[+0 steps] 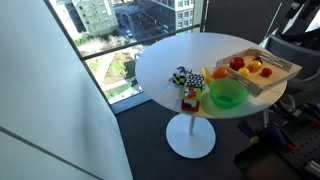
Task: Pick up the apple into the bowl
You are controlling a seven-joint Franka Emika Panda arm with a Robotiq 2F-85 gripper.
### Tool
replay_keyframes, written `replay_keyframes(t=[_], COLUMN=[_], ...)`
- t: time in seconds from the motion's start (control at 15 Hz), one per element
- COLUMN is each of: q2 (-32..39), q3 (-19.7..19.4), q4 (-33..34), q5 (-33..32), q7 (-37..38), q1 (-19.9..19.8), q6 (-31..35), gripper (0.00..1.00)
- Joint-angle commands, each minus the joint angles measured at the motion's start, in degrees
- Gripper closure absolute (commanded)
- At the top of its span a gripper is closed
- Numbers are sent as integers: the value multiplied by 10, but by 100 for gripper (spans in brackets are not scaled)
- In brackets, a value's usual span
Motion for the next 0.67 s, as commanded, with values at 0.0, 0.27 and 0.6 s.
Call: replay_keyframes(t=[0.0, 0.27, 0.6], q2=[1, 1, 12], q3=[9, 9, 17], q4=[1, 1, 8], q5=[6, 6, 3], q7=[-5, -5, 2], q1=[-10, -10, -10], q6=[-2, -2, 4], gripper=[0, 0, 0])
